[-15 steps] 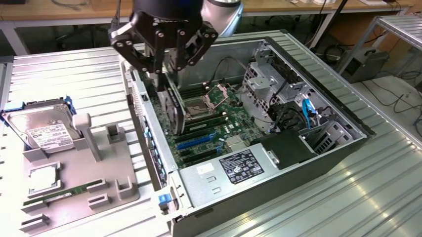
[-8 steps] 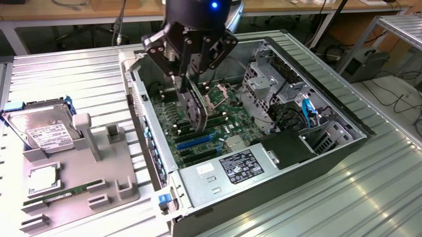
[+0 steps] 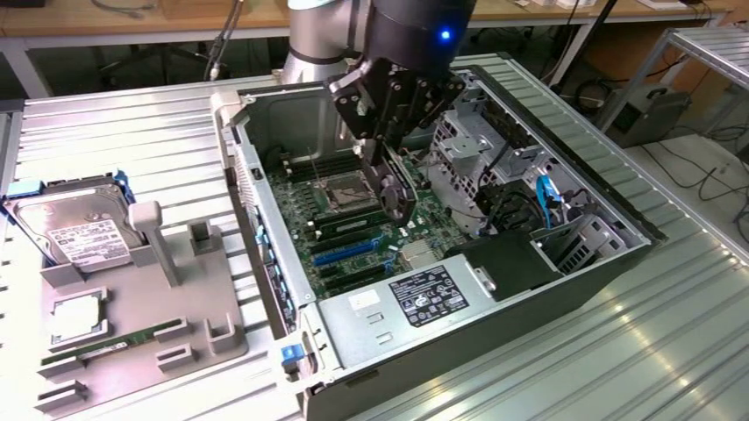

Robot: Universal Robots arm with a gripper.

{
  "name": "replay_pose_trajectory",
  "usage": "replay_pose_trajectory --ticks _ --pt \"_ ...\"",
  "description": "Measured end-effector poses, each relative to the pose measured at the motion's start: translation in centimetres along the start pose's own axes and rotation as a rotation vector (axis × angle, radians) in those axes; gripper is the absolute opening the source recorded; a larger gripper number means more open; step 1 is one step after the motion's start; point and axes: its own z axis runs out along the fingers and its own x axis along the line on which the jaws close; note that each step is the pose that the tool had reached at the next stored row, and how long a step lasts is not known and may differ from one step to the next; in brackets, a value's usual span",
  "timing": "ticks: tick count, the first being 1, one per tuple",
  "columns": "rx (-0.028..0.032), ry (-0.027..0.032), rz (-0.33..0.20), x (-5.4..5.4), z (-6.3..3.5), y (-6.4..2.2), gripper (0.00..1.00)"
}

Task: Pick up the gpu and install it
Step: 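Pick up the gpu and move the gpu toward the slot, then insert the gpu into the slot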

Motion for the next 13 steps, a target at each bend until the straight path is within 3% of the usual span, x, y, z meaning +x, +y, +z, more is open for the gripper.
replay_pose_trajectory --ticks 7,13 --pt "0.0005 0.0022 0.000 -3.5 1.30 0.54 0.26" --pt "0.0006 0.0026 0.000 -3.5 1.30 0.54 0.26"
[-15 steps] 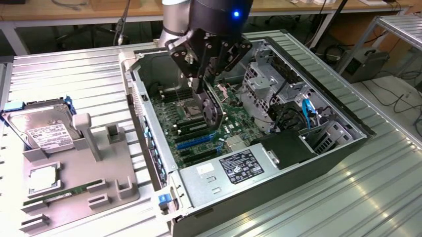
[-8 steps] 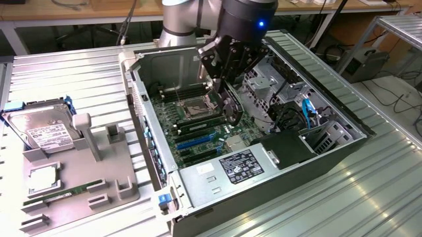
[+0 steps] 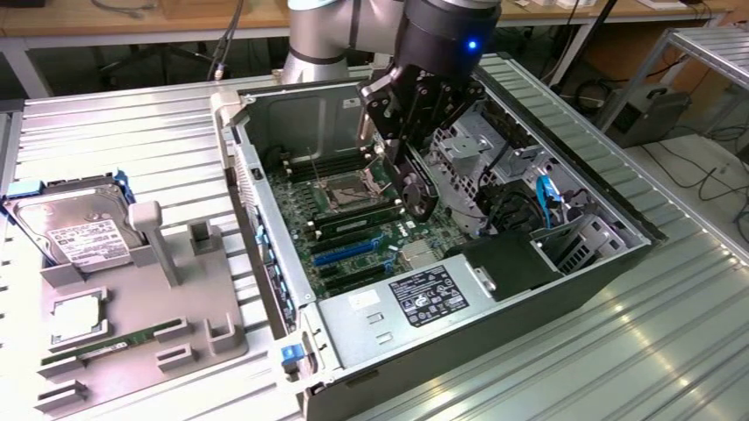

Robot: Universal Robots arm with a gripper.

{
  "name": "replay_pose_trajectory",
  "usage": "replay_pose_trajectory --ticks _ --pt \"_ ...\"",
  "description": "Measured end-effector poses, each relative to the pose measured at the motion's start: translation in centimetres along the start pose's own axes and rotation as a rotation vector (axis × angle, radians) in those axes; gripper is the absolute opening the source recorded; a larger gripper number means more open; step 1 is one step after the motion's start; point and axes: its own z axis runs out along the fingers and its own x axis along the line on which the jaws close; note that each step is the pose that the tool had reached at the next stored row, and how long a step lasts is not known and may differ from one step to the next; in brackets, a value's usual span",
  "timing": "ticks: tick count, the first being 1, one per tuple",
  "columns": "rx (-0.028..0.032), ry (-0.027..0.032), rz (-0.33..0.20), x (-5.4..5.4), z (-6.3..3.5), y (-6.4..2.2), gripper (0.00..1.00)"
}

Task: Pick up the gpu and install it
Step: 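Insert the gpu into the slot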

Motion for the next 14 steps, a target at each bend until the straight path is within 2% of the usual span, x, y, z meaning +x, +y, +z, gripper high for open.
replay_pose_trajectory --ticks 7,9,14 --pt "0.0000 0.0000 0.000 0.00 0.00 0.00 0.26" --pt "0.0000 -0.0018 -0.006 0.00 0.03 0.02 0.26" --pt "0.0016 0.0011 -0.120 0.00 0.09 0.02 0.26"
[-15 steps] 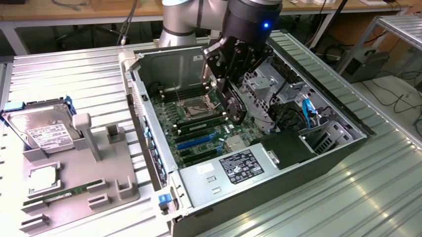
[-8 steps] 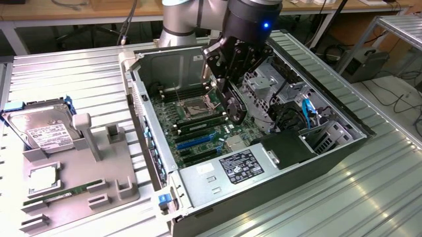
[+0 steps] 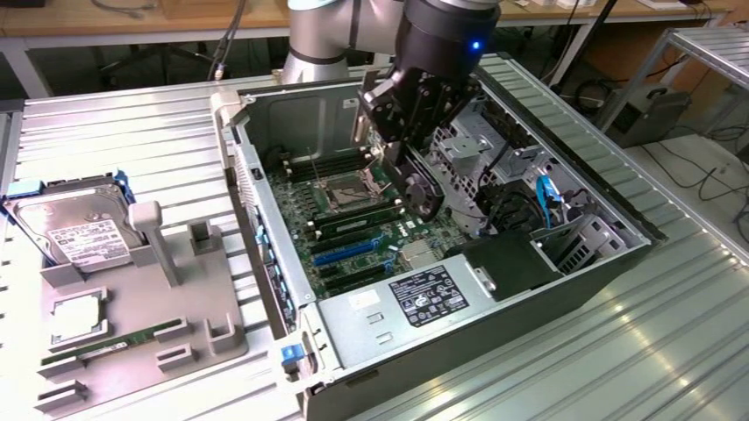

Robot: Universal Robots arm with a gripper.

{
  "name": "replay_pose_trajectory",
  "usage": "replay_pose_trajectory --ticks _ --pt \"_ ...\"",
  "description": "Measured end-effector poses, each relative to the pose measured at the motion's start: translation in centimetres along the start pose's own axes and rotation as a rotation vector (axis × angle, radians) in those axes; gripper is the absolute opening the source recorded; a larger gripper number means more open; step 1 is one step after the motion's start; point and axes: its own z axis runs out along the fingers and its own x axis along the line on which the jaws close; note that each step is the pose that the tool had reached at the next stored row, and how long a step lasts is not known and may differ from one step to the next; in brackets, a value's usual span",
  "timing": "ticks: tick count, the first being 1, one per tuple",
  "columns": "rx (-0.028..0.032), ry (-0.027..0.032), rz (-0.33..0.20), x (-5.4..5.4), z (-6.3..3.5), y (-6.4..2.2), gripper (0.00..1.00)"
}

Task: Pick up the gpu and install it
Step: 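Insert the gpu into the slot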

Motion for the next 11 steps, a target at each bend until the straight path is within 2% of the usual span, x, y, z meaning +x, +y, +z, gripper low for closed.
replay_pose_trajectory --ticks 3,8,11 --pt "0.0009 0.0004 -0.060 -0.01 0.04 0.00 0.26" --pt "0.0030 -0.0037 -0.159 -0.01 0.17 -0.01 0.26" --pt "0.0041 -0.0034 -0.240 -0.01 0.35 -0.02 0.26"
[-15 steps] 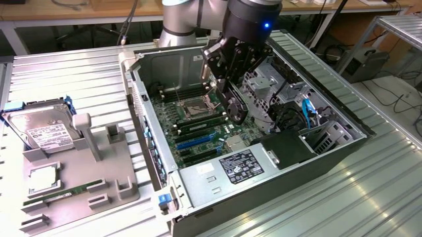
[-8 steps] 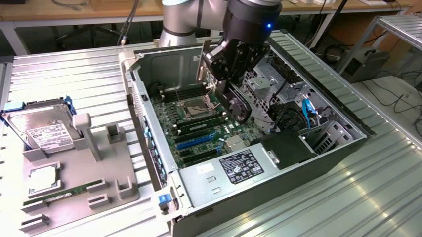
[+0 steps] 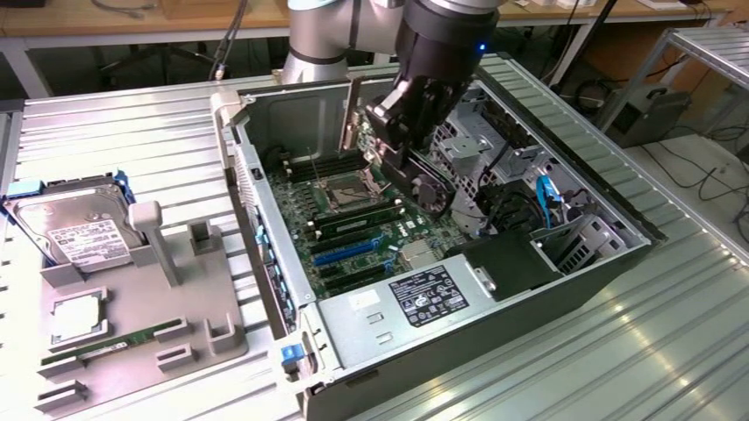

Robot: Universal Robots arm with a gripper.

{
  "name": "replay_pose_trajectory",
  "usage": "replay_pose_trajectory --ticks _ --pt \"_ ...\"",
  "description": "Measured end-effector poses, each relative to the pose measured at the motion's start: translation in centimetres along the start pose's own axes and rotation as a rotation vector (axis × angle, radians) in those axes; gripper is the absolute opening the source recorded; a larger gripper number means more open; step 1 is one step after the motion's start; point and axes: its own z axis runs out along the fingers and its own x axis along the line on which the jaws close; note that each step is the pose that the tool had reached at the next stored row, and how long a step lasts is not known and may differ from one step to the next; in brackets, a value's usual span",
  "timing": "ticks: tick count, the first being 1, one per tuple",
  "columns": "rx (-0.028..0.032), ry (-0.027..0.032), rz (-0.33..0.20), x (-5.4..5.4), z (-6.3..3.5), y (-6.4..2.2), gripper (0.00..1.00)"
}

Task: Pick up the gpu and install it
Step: 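Insert the gpu into the slot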

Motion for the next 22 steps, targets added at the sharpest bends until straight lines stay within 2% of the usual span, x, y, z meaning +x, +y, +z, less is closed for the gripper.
replay_pose_trajectory --ticks 6,10,12,15,20,22 --pt "0.0009 0.0019 -0.134 0.0 0.32 -0.01 0.26" --pt "0.0014 0.0041 -0.251 0.0 0.62 -0.03 0.26" --pt "0.0012 0.0054 -0.288 0.0 0.73 -0.03 0.26" --pt "0.0007 0.0082 -0.352 0.0 0.92 -0.04 0.26" --pt "-0.0006 0.0143 -0.494 0.0 1.37 -0.06 0.26" --pt "-0.0010 0.0158 -0.531 0.0 1.49 -0.07 0.26"
